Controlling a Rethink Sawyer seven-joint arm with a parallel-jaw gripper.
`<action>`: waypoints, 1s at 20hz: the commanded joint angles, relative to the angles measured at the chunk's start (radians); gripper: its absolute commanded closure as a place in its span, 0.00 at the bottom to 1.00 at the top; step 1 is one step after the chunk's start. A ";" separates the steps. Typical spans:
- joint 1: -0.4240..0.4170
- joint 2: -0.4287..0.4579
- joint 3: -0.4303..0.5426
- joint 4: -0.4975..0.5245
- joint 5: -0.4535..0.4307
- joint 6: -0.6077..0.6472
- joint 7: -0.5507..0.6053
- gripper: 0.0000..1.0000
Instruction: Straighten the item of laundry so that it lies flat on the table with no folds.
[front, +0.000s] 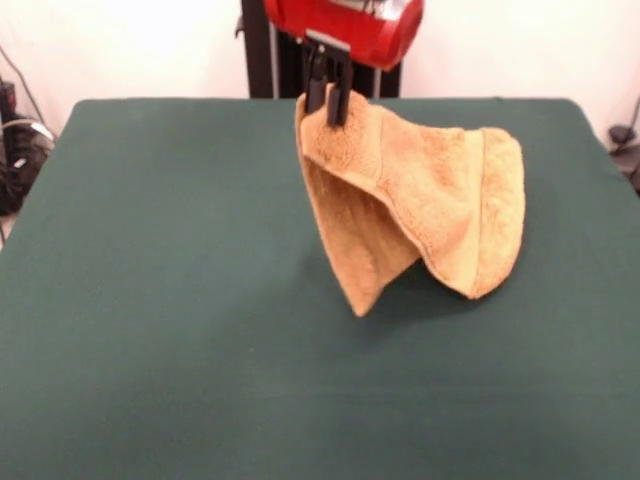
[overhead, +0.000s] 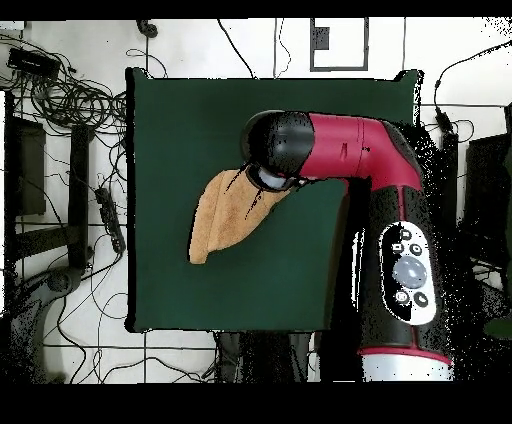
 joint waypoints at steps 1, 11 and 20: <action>0.015 0.000 0.140 0.030 0.012 0.125 -0.200 1.00; 0.009 -0.023 0.148 0.113 0.026 0.034 -0.168 1.00; 0.006 0.020 0.159 0.067 0.012 0.034 -0.169 1.00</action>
